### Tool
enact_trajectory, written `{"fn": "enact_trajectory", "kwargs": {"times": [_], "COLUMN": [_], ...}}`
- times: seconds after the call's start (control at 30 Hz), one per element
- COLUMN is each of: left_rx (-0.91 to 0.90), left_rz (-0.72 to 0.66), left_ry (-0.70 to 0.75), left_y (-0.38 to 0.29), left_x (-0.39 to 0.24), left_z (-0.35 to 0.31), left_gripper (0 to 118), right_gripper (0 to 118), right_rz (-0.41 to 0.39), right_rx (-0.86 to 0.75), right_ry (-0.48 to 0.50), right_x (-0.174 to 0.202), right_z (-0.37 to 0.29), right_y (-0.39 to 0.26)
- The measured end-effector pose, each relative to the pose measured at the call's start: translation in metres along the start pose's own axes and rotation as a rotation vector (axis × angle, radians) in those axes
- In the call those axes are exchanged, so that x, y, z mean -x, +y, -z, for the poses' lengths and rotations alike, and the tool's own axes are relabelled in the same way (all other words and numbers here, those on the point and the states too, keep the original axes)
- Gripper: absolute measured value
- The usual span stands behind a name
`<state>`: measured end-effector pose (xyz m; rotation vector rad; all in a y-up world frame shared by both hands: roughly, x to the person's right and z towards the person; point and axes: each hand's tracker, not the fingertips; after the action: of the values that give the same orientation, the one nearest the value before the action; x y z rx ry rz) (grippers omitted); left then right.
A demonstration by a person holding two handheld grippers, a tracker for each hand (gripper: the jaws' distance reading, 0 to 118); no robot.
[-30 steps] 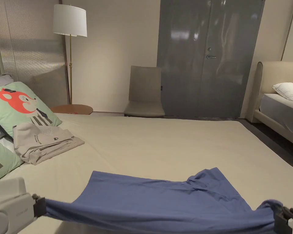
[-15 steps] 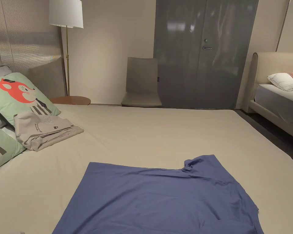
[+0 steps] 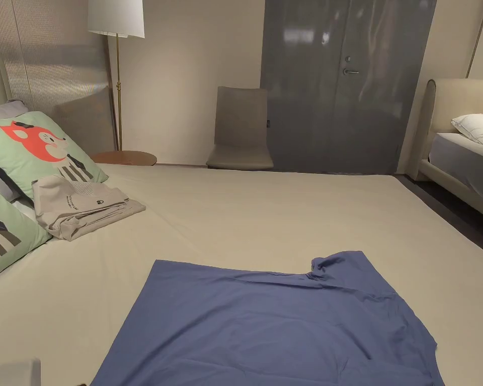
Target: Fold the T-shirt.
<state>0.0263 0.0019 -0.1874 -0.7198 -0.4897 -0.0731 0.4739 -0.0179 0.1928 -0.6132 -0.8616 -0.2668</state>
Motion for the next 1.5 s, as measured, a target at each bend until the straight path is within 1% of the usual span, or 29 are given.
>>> {"fn": "enact_trajectory", "kwargs": {"times": [0.17,0.2,0.23,0.27,0.3,0.33,0.37,0.4,0.47,0.53,0.6,0.7,0.73,0.77,0.83,0.87,0.9,1.0,1.03,1.07,1.1,1.13,1.17,1.2,1.23,1.3,1.4,1.47,1.5], "left_rx": [-0.263,-0.303,-0.34,-0.374,-0.396,-0.409,-0.412,-0.414,-0.402,-0.346,-0.298,-0.211,-0.172,-0.144,-0.036,0.026,0.052,0.05,0.074,0.087,0.086,0.087,0.086,0.086,0.078,0.054,-0.005,-0.014,-0.02], "left_rz": [0.045,0.056,0.066,0.08,0.096,0.109,0.112,0.112,0.106,0.06,0.028,0.02,0.028,0.031,0.043,0.042,0.03,0.02,0.015,0.015,0.02,0.029,0.043,0.057,0.069,0.079,0.136,0.142,0.139], "left_ry": [-0.004,-0.01,-0.02,-0.031,-0.044,-0.041,-0.035,-0.031,-0.075,-0.124,-0.112,-0.081,-0.075,-0.06,-0.037,-0.035,-0.03,-0.039,-0.032,-0.022,-0.022,-0.017,-0.005,0.005,0.014,-0.016,-0.026,-0.039,-0.051], "left_y": [0.032,0.038,0.041,0.044,0.045,0.047,0.046,0.045,0.041,0.035,0.028,0.009,0.003,-0.004,-0.018,-0.024,-0.031,-0.048,-0.051,-0.054,-0.056,-0.057,-0.058,-0.058,-0.058,-0.055,-0.049,-0.043,-0.041], "left_x": [-0.027,-0.033,-0.038,-0.043,-0.047,-0.051,-0.055,-0.057,-0.056,-0.052,-0.045,-0.031,-0.026,-0.02,-0.009,-0.003,0.002,0.012,0.013,0.013,0.013,0.012,0.01,0.008,0.006,-0.001,-0.009,-0.012,-0.013], "left_z": [-0.049,-0.057,-0.065,-0.072,-0.077,-0.081,-0.082,-0.083,-0.081,-0.075,-0.065,-0.047,-0.041,-0.034,-0.019,-0.011,-0.004,0.008,0.014,0.018,0.02,0.02,0.02,0.021,0.02,0.01,0.0,-0.006,-0.009], "left_gripper": [102,101,99,93,75,54,26,0,0,0,0,1,3,11,66,91,108,107,103,103,100,87,67,32,10,6,5,5,5], "right_gripper": [107,104,97,85,62,38,15,2,1,1,1,1,1,1,1,1,1,1,1,1,1,1,1,1,1,1,1,1,10], "right_rz": [0.036,0.04,0.041,0.04,0.041,0.042,0.047,0.05,0.049,0.036,0.01,-0.002,-0.005,-0.009,-0.013,-0.014,-0.016,-0.025,-0.026,-0.027,-0.03,-0.033,-0.034,-0.033,-0.033,-0.039,-0.044,-0.05,-0.058], "right_rx": [-0.264,-0.306,-0.347,-0.382,-0.402,-0.416,-0.43,-0.435,-0.43,-0.41,-0.39,-0.354,-0.34,-0.331,-0.312,-0.303,-0.296,-0.278,-0.271,-0.263,-0.26,-0.255,-0.25,-0.244,-0.239,-0.231,-0.217,-0.187,-0.151], "right_ry": [0.01,0.018,0.028,0.029,0.026,0.024,0.019,0.018,0.054,0.068,0.072,0.086,0.092,0.093,0.096,0.099,0.102,0.107,0.11,0.112,0.111,0.109,0.108,0.108,0.106,0.099,0.087,0.075,0.063], "right_x": [0.009,0.012,0.015,0.018,0.021,0.023,0.026,0.028,0.028,0.031,0.033,0.035,0.035,0.036,0.037,0.037,0.039,0.042,0.043,0.044,0.044,0.044,0.044,0.043,0.042,0.04,0.035,0.029,0.025], "right_z": [-0.041,-0.049,-0.055,-0.061,-0.066,-0.07,-0.071,-0.073,-0.075,-0.072,-0.069,-0.062,-0.06,-0.058,-0.054,-0.052,-0.052,-0.048,-0.048,-0.046,-0.046,-0.045,-0.044,-0.043,-0.041,-0.04,-0.037,-0.031,-0.026], "right_y": [0.042,0.048,0.054,0.059,0.063,0.065,0.066,0.066,0.065,0.062,0.056,0.048,0.046,0.043,0.04,0.038,0.037,0.033,0.032,0.031,0.03,0.029,0.028,0.027,0.026,0.024,0.021,0.018,0.016]}}
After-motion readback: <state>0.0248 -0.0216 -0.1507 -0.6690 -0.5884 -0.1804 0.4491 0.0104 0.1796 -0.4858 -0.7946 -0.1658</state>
